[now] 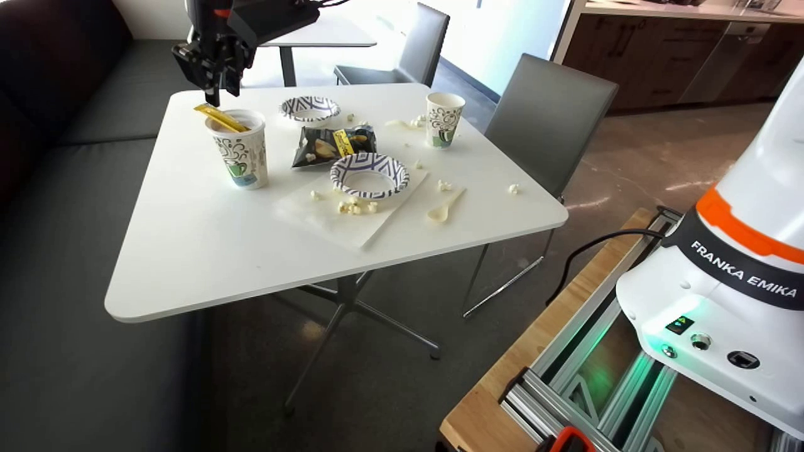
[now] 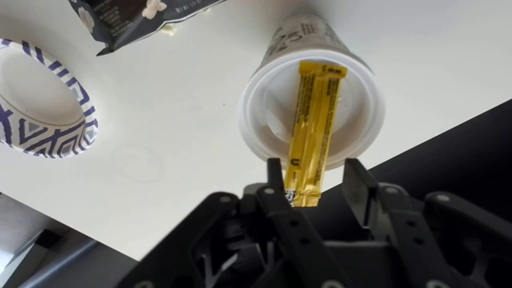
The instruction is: Pick up the yellow packet from the white lid on the paper cup and put it on the table
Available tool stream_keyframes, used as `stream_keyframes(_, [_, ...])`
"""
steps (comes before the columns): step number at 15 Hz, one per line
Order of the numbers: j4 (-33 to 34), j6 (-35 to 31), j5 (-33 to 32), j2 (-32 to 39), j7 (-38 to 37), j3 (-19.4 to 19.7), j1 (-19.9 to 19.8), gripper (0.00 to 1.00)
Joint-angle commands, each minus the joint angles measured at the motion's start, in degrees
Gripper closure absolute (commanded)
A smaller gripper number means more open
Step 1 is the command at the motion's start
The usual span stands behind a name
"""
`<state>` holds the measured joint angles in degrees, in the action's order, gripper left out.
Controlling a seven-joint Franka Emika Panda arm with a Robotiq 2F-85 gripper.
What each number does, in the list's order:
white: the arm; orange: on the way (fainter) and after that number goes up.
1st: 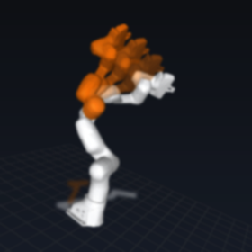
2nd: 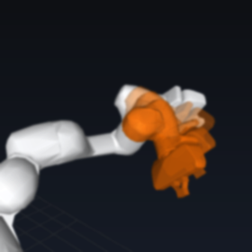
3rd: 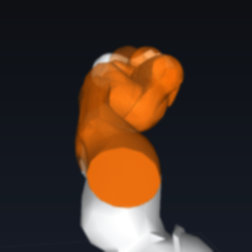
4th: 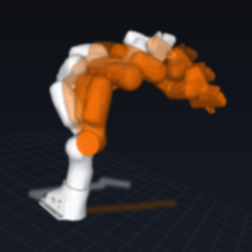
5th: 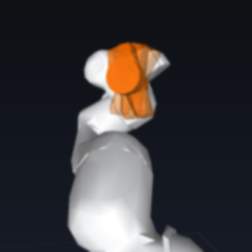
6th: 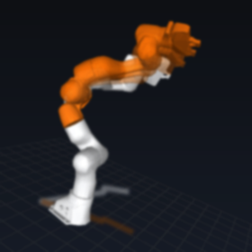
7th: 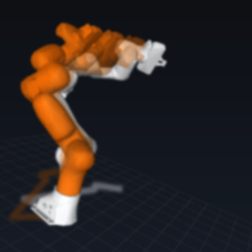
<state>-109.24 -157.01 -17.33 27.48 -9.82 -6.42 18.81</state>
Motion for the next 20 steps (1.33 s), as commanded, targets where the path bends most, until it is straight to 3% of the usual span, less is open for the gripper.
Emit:
stream_keyframes(1, [1.44, -0.75, 0.41, 2.20, -0.34, 1.54, 1.56, 0.58])
stream_keyframes(6, [2.20, 0.01, 1.24, 3.73, 0.22, 1.30, 1.74, 0.47])
stream_keyframes(10, [2.55, 0.02, 1.28, 4.53, 0.13, 1.55, 2.03, 0.53])
stream_keyframes(14, [3.31, 0.11, 1.42, 5.61, 0.11, 1.92, 2.02, 0.67])
stream_keyframes(16, [3.80, 0.32, 1.64, 6.09, 0.28, 1.92, 1.90, 0.62])
stream_keyframes(20, [4.70, 0.73, 1.94, 6.70, 0.31, 2.06, 1.90, 0.73])
